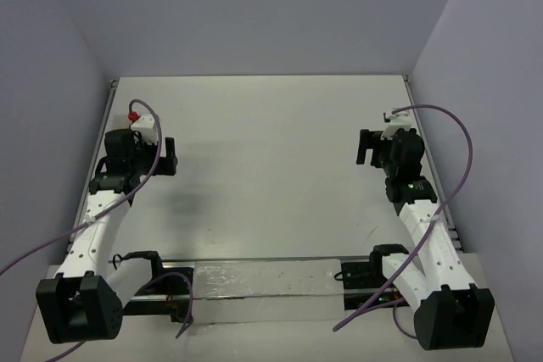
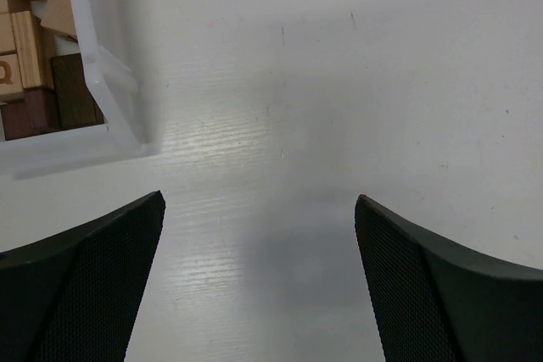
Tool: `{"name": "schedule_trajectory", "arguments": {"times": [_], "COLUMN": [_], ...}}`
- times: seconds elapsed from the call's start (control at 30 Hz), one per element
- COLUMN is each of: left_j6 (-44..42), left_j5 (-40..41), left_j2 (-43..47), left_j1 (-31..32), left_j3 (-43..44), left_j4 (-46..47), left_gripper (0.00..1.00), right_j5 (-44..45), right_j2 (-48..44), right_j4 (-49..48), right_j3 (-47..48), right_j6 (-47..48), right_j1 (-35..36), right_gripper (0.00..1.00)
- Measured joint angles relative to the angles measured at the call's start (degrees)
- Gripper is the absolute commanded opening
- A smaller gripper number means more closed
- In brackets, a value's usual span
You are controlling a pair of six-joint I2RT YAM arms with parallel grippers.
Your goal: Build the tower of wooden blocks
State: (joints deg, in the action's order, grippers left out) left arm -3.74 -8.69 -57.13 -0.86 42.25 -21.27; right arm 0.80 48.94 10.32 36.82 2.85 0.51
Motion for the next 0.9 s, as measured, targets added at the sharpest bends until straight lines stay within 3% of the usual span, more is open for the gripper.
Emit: {"name": "schedule_trajectory", "arguments": {"times": [0.23,0.43,0.73,0.9], "left_j6": [0.0,1.0,4.8,6.0], "left_j5": [0.6,1.5,3.2,2.5], "left_j2": [-0.2,-2.9,-16.0,-23.6], "left_j1": [0.0,0.0,-1.4,-5.3], "left_j3": [0.4,5.7,21.4,26.7], "left_j4": [-0.3,-1.8,-5.5,-8.8], "left_gripper": [0.97,0.94,0.85,0.8], "right_j5": [0.1,0.2,1.0,1.7], "right_j2": [0.0,0.7,3.3,5.1], "right_j4": [-0.1,-0.1,0.0,0.1], "right_j3": [0.0,0.0,0.0,0.0], "right_j6": [0.0,0.0,-0.4,-0.4], "right_j1": [0.0,0.0,0.0,0.0], "right_gripper": [1.0,1.0,1.0,1.0]}}
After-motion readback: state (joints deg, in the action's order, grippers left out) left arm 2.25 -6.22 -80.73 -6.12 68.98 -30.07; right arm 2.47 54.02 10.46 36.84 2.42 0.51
